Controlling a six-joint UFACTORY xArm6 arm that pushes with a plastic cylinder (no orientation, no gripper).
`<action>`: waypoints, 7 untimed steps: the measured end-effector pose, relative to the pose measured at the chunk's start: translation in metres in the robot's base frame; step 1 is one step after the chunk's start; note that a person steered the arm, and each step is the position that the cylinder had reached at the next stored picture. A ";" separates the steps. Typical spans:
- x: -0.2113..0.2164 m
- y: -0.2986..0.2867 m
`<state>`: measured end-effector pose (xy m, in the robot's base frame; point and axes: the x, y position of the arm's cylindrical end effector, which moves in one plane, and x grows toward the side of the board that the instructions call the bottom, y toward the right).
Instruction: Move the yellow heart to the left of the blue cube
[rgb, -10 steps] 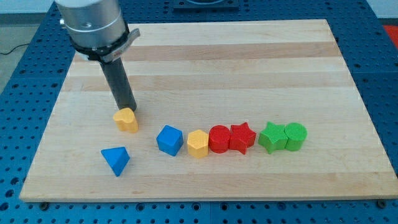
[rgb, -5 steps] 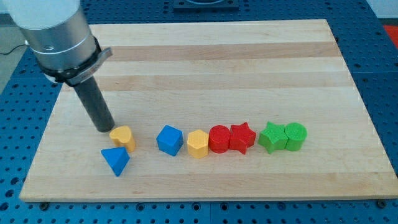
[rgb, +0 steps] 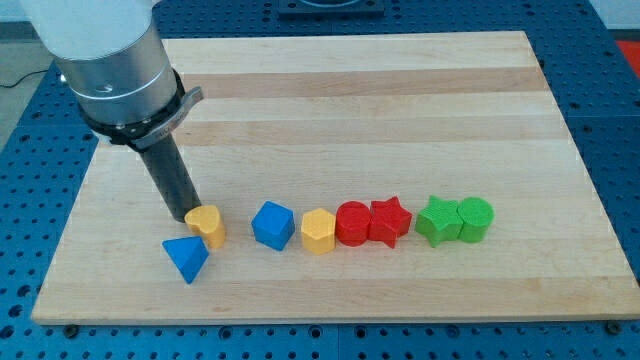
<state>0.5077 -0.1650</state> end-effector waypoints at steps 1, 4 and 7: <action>0.000 -0.012; 0.031 -0.015; 0.031 0.024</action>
<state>0.5391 -0.1415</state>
